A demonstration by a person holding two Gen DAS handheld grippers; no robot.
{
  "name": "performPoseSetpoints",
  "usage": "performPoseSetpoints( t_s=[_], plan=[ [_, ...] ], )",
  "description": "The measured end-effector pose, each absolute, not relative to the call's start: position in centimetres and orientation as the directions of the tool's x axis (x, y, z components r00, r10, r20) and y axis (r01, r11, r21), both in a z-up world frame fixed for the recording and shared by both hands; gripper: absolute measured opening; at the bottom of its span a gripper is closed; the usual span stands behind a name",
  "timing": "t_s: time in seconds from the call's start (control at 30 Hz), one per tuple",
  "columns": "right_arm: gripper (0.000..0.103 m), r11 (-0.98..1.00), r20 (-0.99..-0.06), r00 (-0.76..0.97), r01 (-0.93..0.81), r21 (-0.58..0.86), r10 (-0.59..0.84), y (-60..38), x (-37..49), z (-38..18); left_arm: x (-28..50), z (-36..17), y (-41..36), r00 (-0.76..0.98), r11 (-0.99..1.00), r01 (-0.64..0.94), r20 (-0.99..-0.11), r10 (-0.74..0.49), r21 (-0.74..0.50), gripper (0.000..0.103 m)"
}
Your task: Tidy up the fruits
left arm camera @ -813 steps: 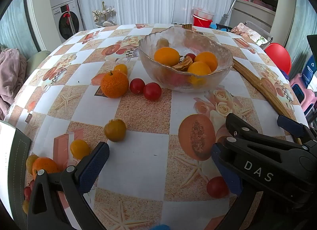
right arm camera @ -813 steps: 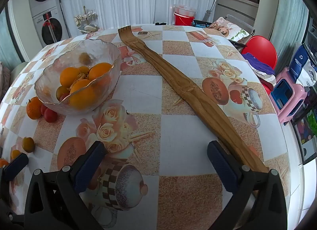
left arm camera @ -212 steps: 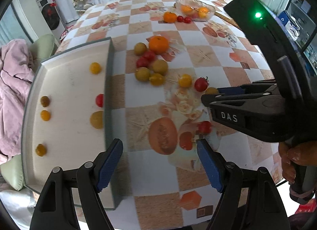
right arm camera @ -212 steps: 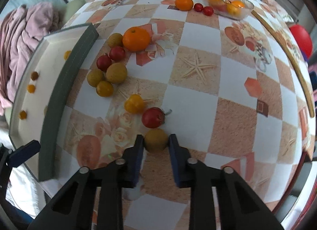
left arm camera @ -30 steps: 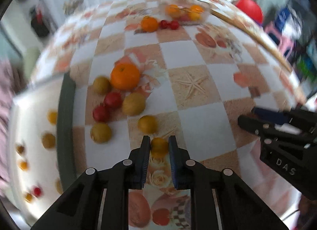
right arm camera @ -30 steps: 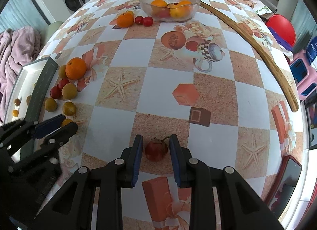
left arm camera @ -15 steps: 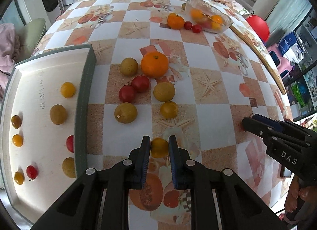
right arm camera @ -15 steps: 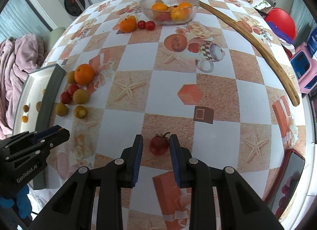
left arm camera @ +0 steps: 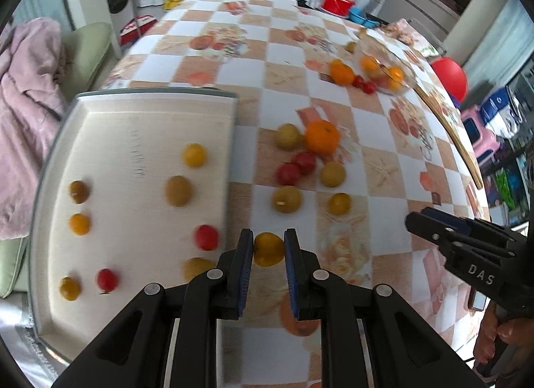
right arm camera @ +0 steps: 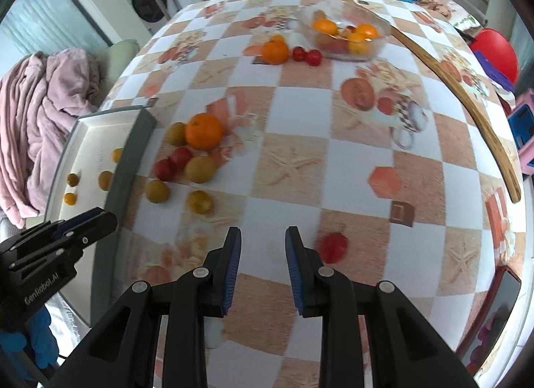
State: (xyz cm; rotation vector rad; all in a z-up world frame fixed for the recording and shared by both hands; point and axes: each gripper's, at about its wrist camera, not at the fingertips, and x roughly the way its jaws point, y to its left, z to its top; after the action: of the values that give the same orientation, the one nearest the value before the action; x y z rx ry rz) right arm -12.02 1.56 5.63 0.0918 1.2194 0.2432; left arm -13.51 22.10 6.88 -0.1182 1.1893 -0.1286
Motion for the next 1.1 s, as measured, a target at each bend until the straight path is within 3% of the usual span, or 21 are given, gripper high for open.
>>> performPoseSetpoints(
  t_s=[0.17,0.5,0.83,1.1],
  plan=[
    [0.040,0.981,-0.927,0.324,-0.009,0.195,0.187,-1.0,-12.4,4.6,-14.1,7.1,24.0,0.380,0.989,0.026,-0.913,-0.146,-0.148,0.020],
    [0.040,0.990,-0.930,0.346,0.017,0.137,0.123,-2.4,-12.5,3.9,-14.7,6.7,24.4,0.375,0.988,0.034,-0.914,-0.155,-0.154,0.020],
    [0.040,0.996,-0.918,0.395,0.087,0.002,-0.032,-4.7,-12.2,4.0,-14.4,6.7,24.1,0.373,0.986,0.047,-0.913,-0.163,-0.157,0.020],
    [0.041,0.984,-0.903,0.430,0.168,0.055,-0.023,-7.5,-13.0,5.0,-14.2,6.9,23.6,0.373,0.986,0.061,-0.913,-0.166,-0.155,0.020]
  ],
)
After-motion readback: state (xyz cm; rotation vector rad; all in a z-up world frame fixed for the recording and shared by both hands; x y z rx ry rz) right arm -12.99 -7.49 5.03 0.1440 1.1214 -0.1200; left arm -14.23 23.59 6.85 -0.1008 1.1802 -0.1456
